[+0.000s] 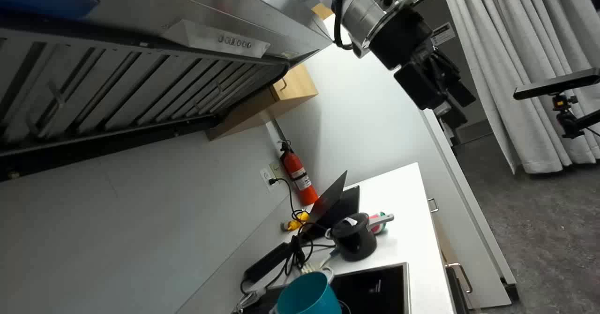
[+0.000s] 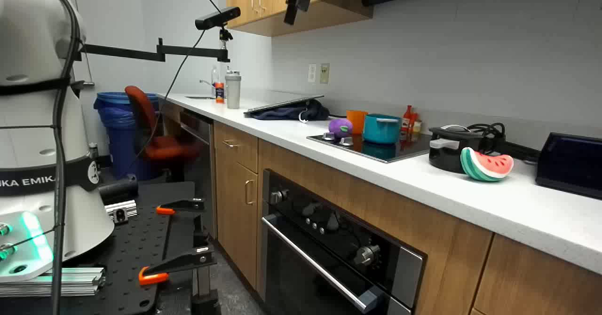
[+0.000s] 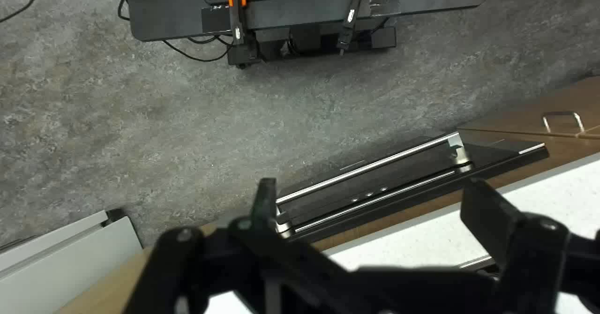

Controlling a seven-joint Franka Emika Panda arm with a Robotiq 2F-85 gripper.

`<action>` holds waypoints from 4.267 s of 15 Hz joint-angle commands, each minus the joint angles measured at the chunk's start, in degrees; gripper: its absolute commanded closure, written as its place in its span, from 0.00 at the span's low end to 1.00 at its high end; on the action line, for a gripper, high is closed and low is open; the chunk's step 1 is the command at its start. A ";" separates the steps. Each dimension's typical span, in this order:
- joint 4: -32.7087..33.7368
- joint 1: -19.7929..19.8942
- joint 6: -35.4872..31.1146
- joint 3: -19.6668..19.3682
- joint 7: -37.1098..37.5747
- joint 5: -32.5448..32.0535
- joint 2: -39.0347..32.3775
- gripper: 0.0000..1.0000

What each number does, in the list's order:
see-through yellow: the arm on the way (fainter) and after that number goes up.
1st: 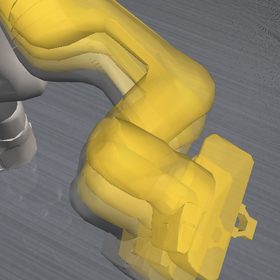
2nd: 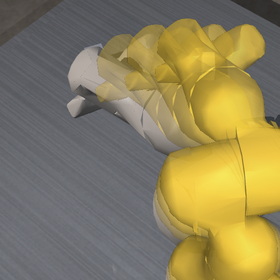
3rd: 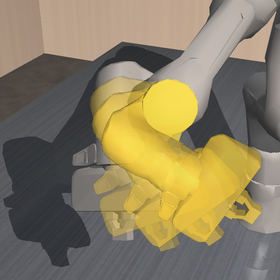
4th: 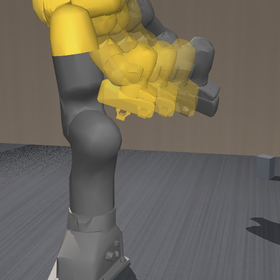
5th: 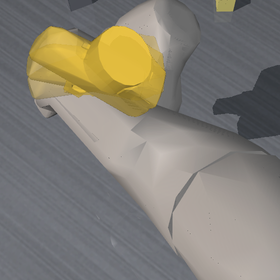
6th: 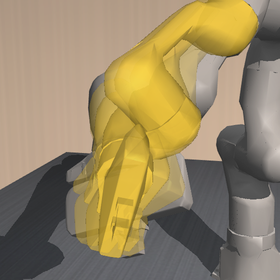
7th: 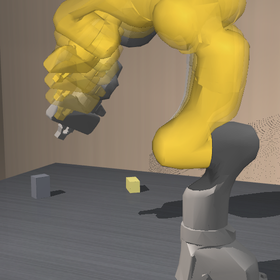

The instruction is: Transfer the lid from the black pot to the blue pot

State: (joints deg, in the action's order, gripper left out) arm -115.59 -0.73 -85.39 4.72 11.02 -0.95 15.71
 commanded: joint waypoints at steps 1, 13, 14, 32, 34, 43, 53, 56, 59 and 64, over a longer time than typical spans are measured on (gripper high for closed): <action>0.07 -0.30 0.08 -0.27 0.05 -0.06 -0.05 0.00; 0.07 -0.30 0.08 -0.27 0.05 -0.06 -0.05 0.00; 0.07 -0.30 0.08 -0.27 0.05 -0.06 -0.05 0.00; 0.25 -0.24 0.34 -0.25 0.03 -0.46 -0.31 0.00; 0.22 -0.12 0.26 -0.34 0.10 -0.80 -0.55 0.00; -4.72 0.22 -3.53 -1.13 1.01 -1.86 -1.43 0.00; -8.42 1.99 -23.13 -3.95 2.65 -1.49 -7.20 0.00; -7.53 2.70 -31.12 -4.84 3.92 -1.65 -8.64 0.00; -6.17 3.16 -36.76 -5.29 4.73 -1.94 -10.25 0.00; -6.18 2.98 -38.61 -5.53 3.36 -1.50 -10.60 0.00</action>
State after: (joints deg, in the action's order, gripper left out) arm -121.83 2.30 -124.14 -0.75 14.41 -2.47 5.08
